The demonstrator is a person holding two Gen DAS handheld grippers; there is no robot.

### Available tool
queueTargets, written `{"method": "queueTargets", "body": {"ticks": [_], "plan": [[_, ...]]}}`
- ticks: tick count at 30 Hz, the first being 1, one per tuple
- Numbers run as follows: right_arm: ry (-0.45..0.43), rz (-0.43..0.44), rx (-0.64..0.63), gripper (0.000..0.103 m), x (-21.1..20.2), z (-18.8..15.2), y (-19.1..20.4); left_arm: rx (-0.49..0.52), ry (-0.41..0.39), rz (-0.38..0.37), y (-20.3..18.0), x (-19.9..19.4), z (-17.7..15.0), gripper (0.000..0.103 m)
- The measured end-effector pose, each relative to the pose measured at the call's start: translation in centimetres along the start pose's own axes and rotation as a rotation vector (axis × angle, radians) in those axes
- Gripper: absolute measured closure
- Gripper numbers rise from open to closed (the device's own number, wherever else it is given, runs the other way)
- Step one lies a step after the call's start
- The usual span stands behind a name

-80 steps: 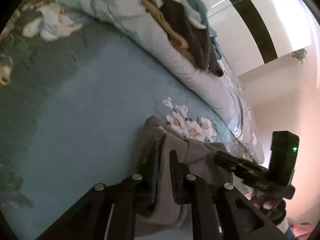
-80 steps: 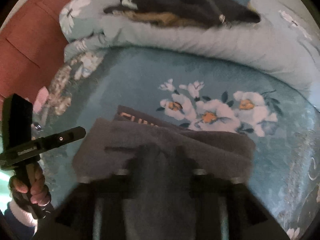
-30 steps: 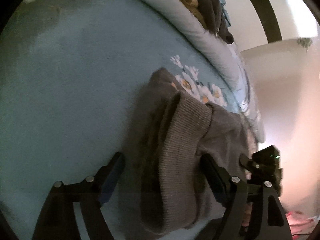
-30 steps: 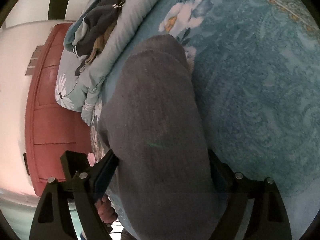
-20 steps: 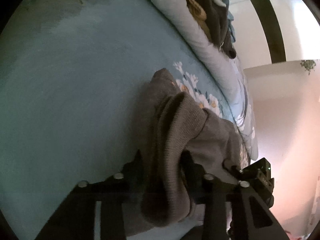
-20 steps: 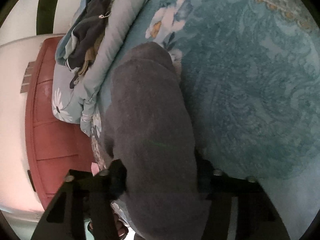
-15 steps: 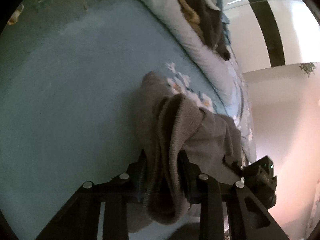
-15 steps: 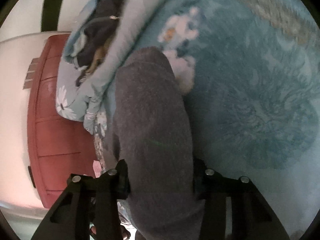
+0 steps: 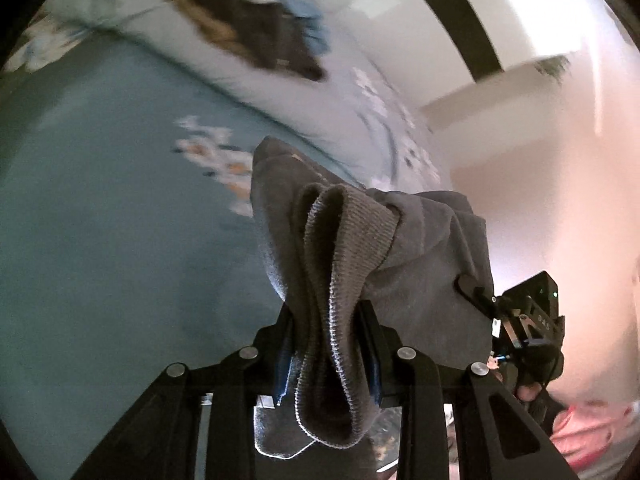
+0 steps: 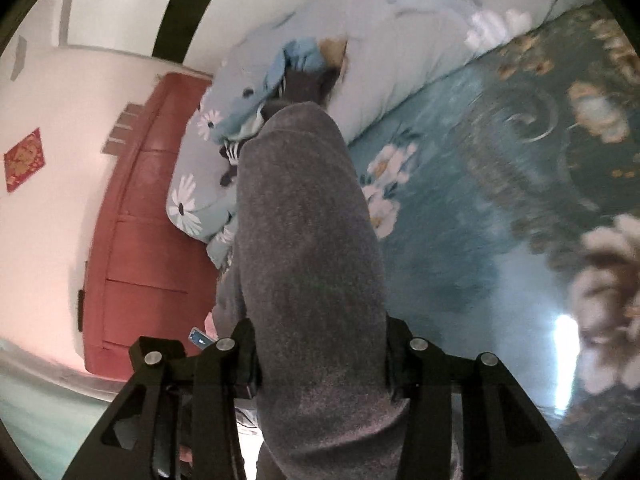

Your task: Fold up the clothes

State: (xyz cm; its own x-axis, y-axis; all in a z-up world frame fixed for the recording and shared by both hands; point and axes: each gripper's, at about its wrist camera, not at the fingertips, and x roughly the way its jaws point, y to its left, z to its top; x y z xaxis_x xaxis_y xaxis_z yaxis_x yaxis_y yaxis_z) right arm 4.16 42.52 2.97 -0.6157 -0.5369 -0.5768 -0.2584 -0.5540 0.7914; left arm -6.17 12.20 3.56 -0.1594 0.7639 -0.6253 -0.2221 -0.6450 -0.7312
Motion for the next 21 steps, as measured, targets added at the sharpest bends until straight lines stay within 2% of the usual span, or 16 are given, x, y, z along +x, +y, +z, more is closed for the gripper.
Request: {"method": "queueTargets", "body": {"ticks": [4,8,15,18,21], "plan": [[-0.040,-0.018,0.012,0.057,-6.6,0.3,-2.5,0.063,0.048,-0.042,-4.9,2.3,-1.4,0.071],[-0.086,-0.051,0.048,0.057,-13.1,0.5,-5.6,0.112,0.125,-0.087,-10.7,7.0,-3.7,0.071],[-0.145,-0.121,0.204,0.057,-24.4,0.9,-13.3,0.168,0.280,-0.158,-20.4,15.1,-7.9,0.070],[-0.168,-0.154,0.251,0.057,-28.6,1.3,-16.2,0.215,0.339,-0.165,-24.1,18.4,-9.6,0.070],[-0.178,-0.205,0.233,0.057,-32.1,1.9,-18.0,0.239,0.394,-0.165,-27.1,21.3,-11.8,0.070]]}}
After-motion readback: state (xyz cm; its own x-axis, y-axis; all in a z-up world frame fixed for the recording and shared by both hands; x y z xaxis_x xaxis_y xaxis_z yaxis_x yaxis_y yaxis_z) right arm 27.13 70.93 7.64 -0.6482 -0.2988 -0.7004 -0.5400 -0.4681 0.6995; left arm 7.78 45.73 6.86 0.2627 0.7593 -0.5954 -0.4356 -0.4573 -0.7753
